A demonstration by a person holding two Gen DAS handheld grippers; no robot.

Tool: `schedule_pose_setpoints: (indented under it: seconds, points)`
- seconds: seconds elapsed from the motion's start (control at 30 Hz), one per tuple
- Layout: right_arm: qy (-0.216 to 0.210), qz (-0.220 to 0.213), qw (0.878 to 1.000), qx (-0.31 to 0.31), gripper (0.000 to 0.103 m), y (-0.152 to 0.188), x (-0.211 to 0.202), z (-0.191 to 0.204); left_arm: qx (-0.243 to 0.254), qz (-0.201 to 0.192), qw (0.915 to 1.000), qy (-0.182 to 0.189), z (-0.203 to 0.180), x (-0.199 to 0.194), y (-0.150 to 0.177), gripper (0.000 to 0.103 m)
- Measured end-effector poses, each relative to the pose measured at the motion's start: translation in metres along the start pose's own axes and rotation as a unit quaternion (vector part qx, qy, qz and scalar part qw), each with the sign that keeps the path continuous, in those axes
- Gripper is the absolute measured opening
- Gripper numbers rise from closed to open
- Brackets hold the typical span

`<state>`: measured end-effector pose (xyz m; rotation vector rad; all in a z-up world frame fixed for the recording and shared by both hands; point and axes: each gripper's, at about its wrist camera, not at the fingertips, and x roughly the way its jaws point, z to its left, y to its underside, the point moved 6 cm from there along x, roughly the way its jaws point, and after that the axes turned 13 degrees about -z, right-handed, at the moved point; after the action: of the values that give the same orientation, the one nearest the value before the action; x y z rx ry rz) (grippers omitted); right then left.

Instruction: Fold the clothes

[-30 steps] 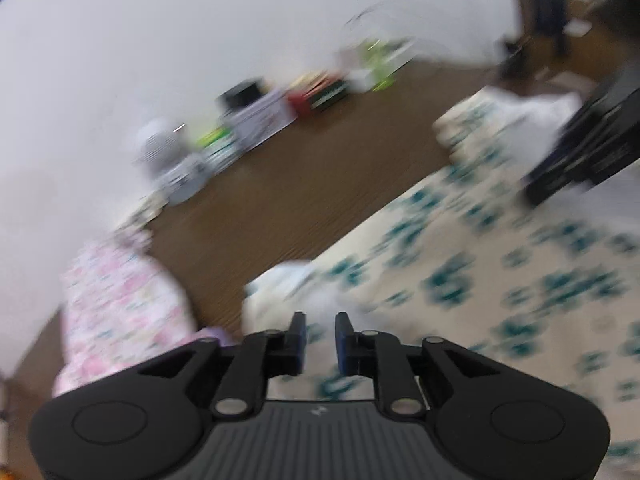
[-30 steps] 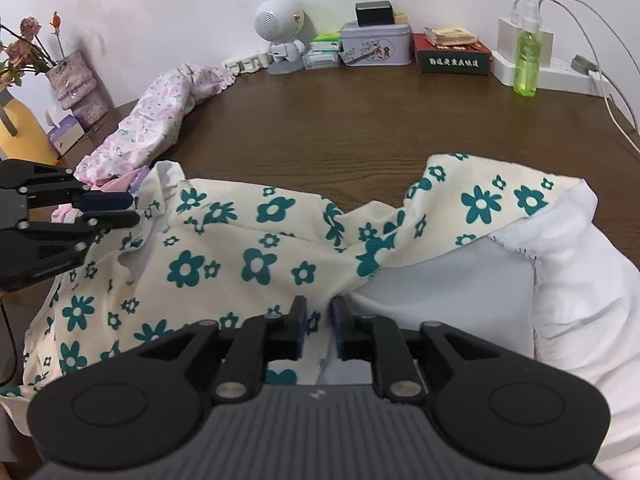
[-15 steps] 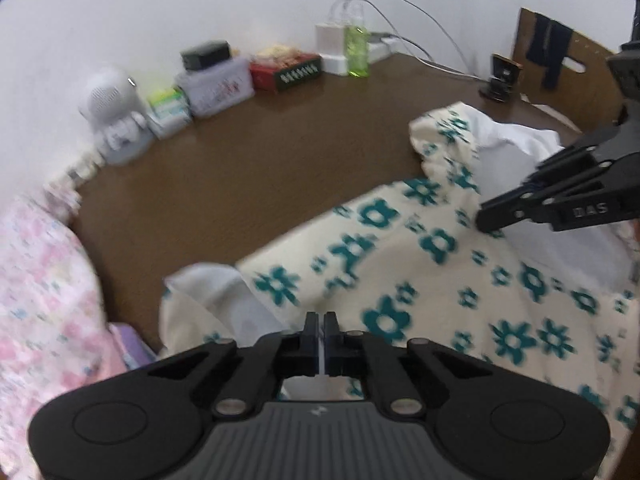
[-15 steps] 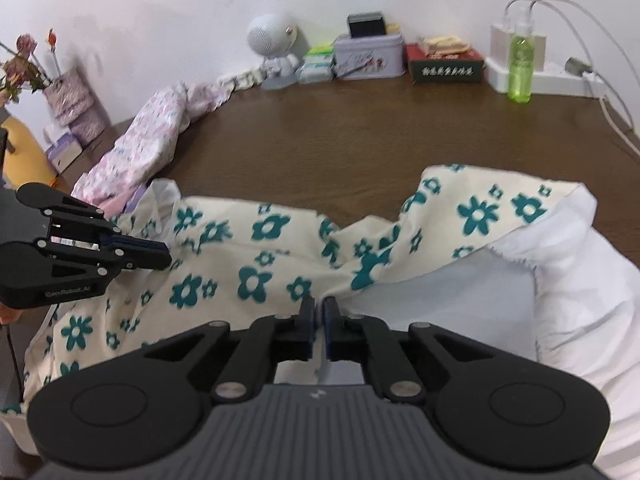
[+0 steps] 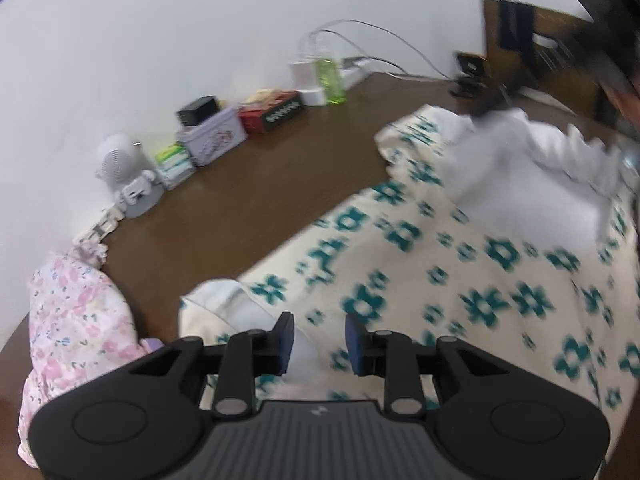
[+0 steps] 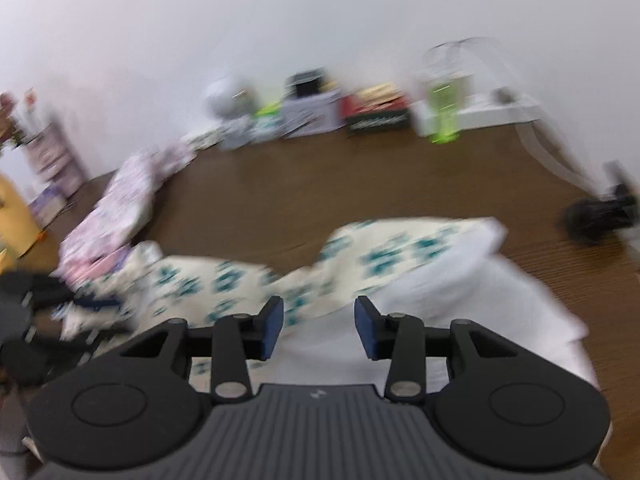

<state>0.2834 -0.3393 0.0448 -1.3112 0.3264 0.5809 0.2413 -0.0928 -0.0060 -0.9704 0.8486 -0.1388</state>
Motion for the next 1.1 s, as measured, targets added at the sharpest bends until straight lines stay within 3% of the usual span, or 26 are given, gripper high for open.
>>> schedule_pose_setpoints:
  seconds: [0.13, 0.23, 0.37, 0.57, 0.7, 0.73, 0.83, 0.97, 1.1]
  points:
    - [0.050, 0.017, 0.997, 0.063, 0.043, -0.026, 0.020, -0.049, 0.047, -0.004, 0.9988, 0.009, -0.025, -0.011, 0.005, 0.026]
    - [0.058, 0.045, 0.992, 0.101, 0.040, -0.030, 0.058, -0.068, 0.069, 0.007, 0.9975, 0.012, -0.041, -0.009, 0.011, 0.024]
    - [0.073, 0.076, 0.986, 0.130, 0.036, -0.031, 0.104, -0.087, 0.066, 0.006, 0.9977, 0.012, -0.043, -0.007, 0.013, 0.023]
    - [0.104, 0.087, 0.982, 0.132, 0.033, -0.026, 0.132, -0.104, 0.055, 0.004, 0.9984, 0.013, -0.041, -0.007, 0.014, 0.024]
    - [0.098, 0.076, 0.980, 0.153, 0.028, -0.028, 0.139, -0.109, 0.051, 0.001, 0.9986, 0.013, -0.041, -0.007, 0.015, 0.025]
    - [0.087, 0.073, 0.980, 0.162, 0.017, -0.029, 0.141, -0.109, 0.050, 0.000, 0.9987, 0.013, -0.040, -0.007, 0.015, 0.025]
    - [0.075, 0.069, 0.983, 0.153, 0.002, -0.031, 0.140, -0.104, 0.047, -0.001, 0.9988, 0.013, -0.040, -0.008, 0.015, 0.025]
    - [0.060, 0.051, 0.990, 0.116, 0.001, -0.035, 0.120, -0.093, 0.044, -0.001, 0.9990, 0.012, -0.040, -0.007, 0.015, 0.025]
    - [0.028, 0.018, 0.991, 0.129, 0.000, -0.033, 0.071, -0.089, 0.039, -0.001, 0.9992, 0.009, -0.040, -0.008, 0.015, 0.025]
